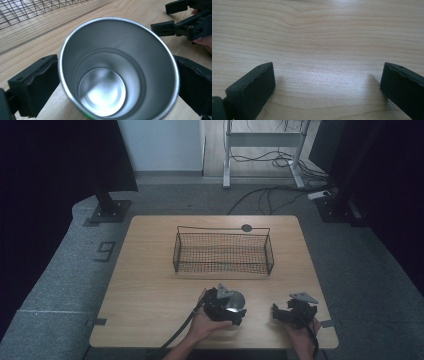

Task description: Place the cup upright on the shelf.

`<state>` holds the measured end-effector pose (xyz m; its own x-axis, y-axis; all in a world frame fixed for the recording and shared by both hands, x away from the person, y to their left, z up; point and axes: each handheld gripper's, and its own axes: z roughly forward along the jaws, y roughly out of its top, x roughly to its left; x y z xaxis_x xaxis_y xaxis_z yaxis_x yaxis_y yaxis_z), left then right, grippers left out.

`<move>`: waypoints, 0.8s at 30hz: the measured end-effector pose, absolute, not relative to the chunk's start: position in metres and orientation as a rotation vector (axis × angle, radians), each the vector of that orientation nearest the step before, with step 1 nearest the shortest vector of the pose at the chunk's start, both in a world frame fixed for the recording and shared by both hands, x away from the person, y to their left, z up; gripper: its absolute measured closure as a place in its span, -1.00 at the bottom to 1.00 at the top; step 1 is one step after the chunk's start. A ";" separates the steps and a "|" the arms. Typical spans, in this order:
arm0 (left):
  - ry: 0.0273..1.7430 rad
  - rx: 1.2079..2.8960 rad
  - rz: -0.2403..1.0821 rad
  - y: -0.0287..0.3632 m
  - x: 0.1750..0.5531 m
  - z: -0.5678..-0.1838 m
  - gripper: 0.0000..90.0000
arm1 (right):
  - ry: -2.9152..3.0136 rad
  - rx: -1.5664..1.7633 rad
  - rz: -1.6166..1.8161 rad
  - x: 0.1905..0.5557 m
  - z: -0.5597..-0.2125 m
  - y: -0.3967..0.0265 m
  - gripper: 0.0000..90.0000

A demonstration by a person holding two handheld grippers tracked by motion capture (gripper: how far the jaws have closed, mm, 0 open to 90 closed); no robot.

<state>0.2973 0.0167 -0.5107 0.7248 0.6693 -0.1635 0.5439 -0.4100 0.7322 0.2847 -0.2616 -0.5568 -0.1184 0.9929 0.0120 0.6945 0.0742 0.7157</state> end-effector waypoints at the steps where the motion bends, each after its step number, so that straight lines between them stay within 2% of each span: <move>1: 0.913 2.111 0.197 0.016 0.297 -0.512 -0.98 | 1.869 1.667 0.799 0.285 -0.557 -0.262 -1.00; 8: 0.892 2.106 0.215 0.013 0.297 -0.516 -0.74 | 1.869 1.667 0.799 0.285 -0.557 -0.262 -1.00; 24: 0.887 2.092 0.204 0.026 0.296 -0.506 -0.71 | 1.860 1.674 0.797 0.284 -0.557 -0.263 -0.99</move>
